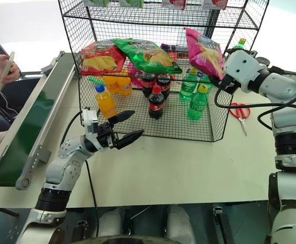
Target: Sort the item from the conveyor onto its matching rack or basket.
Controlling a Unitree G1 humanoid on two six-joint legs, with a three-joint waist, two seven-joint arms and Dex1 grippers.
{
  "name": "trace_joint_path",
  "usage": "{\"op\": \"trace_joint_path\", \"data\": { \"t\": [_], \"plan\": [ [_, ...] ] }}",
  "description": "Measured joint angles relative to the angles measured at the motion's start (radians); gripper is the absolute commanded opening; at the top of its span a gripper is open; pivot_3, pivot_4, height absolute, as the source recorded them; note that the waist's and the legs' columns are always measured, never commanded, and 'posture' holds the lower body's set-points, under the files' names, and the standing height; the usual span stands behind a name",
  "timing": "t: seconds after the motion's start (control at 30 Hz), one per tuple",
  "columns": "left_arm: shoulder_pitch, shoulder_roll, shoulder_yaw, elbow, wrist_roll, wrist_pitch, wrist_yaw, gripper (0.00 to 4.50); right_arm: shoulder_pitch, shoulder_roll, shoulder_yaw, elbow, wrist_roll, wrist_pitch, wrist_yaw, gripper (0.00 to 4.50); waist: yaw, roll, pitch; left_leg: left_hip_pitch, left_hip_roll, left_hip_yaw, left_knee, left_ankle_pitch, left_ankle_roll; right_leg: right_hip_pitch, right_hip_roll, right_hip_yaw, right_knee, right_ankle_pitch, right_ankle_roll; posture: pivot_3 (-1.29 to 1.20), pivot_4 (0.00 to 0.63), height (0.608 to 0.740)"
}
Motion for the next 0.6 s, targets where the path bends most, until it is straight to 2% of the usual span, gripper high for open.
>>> {"op": "trace_joint_path", "data": {
  "t": [0.17, 0.37, 0.5, 0.6],
  "plan": [
    [-0.002, 0.004, 0.002, 0.007, 0.007, -0.007, 0.000, 4.50, 0.111, 0.001, -0.033, -0.140, 0.109, 0.105, 0.062, 4.45, 0.000, 0.000, 0.000, 0.000, -0.001, 0.000, 0.000, -0.001, 0.001, 0.000, -0.001, 0.000, 0.000, 0.000, 0.000, 0.00, 0.150, 0.726],
    [0.007, 0.040, 0.008, 0.013, 0.022, -0.023, 0.003, 4.50, 0.245, 0.024, -0.233, -0.467, 0.481, 0.372, 0.101, 4.45, 0.001, 0.000, 0.000, 0.000, 0.000, -0.001, 0.000, -0.003, 0.005, 0.000, 0.000, -0.001, 0.000, 0.000, 0.000, 0.00, 0.150, 0.726],
    [0.051, 0.114, 0.100, 0.011, 0.036, 0.006, 0.100, 4.50, 0.489, 0.034, -0.408, -0.665, 0.723, 0.581, 0.061, 4.45, 0.005, -0.001, -0.001, -0.001, 0.003, -0.003, 0.000, -0.005, 0.009, 0.001, -0.001, -0.002, -0.001, 0.000, 0.000, 0.00, 0.150, 0.726],
    [0.107, 0.191, 0.167, -0.008, 0.032, 0.079, 0.153, 4.50, 0.719, 0.044, -0.467, -0.765, 0.783, 0.655, 0.074, 4.45, 0.005, -0.001, -0.001, 0.000, 0.002, -0.003, 0.000, -0.006, 0.010, 0.001, -0.002, -0.002, -0.002, 0.000, 0.000, 0.00, 0.150, 0.726]
  ]
}}
